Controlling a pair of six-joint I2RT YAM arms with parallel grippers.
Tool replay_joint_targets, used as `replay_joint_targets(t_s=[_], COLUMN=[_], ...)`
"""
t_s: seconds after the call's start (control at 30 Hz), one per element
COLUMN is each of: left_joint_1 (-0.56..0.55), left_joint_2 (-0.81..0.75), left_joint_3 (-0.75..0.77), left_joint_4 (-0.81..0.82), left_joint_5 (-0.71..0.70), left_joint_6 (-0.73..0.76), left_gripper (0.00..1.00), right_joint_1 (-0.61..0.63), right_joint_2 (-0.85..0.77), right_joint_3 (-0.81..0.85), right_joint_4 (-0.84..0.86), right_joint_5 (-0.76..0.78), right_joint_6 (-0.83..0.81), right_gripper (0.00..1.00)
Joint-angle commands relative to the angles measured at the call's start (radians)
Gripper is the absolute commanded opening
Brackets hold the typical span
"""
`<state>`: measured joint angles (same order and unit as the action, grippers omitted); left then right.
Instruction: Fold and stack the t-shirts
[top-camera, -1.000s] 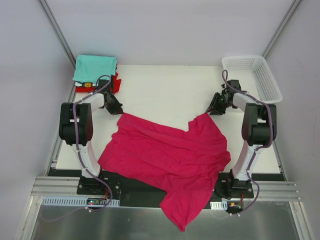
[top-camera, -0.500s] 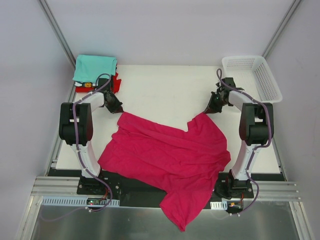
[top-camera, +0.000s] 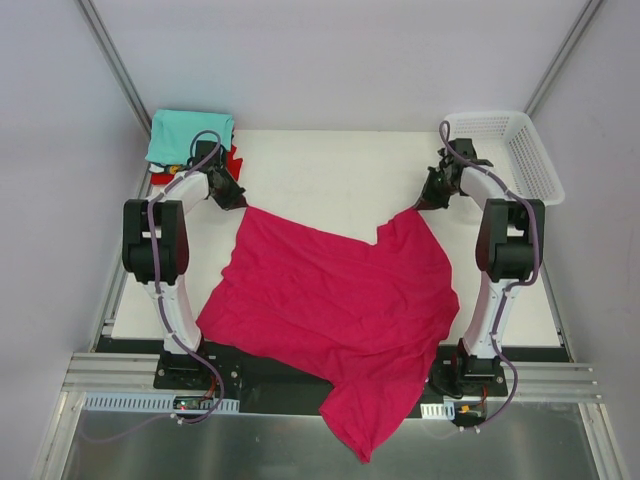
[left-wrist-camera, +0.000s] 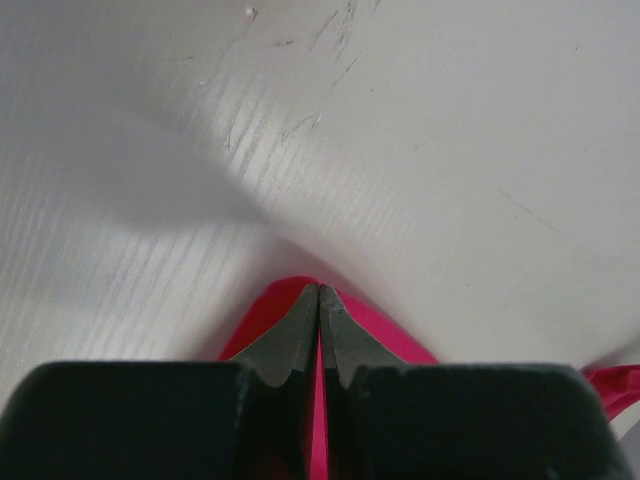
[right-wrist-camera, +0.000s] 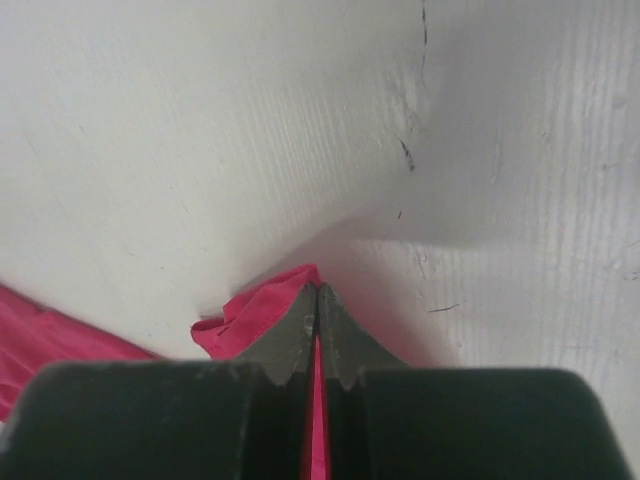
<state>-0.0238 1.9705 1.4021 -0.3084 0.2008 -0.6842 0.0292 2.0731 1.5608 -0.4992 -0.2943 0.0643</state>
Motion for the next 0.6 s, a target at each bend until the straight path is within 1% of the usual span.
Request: replay_joint_targets(t_s=[0.0,0.17,0.33,0.37,0.43,0.57], left_joint_1=[0.018,0.018,0.018,0.037,0.041,0.042], left_joint_2=[0.022,0.057,0.086,0.099,0.114,0.181], left_joint_3=[0.061,0.11,0.153,0.173,0.199,0.309], left_joint_4=[-0.043,-0.057,-0.07,-0.072,-0.077,-0.101], left_joint_5=[-0.004,-0.008,-0.005,-0.003,-0.001,0.012], left_joint_6=[0.018,0.025,0.026,0.028,0.029,0.029], left_gripper=[0.0,0.0,0.0,0.0,0.0,0.0], right_joint_1=[-0.015,-0.026,-0.028,-0.028,-0.026,-0.028], right_joint_2=[0.018,0.062,0.111,0.129,0.15,0.192], right_joint_3=[0.088,0.153,0.26,0.277,0.332,0.41], right_joint_4=[-0.05,-0.062,-0.104,-0.11,-0.133,-0.159], right_joint_5=[0.024,0.024,0.027,0.026,0.026,0.012], right_joint_6=[-0.017,-0.021,-0.029,-0.031,-0.032,-0.031], right_gripper=[0.01,0.01,0.01,0.01,0.01,0.01])
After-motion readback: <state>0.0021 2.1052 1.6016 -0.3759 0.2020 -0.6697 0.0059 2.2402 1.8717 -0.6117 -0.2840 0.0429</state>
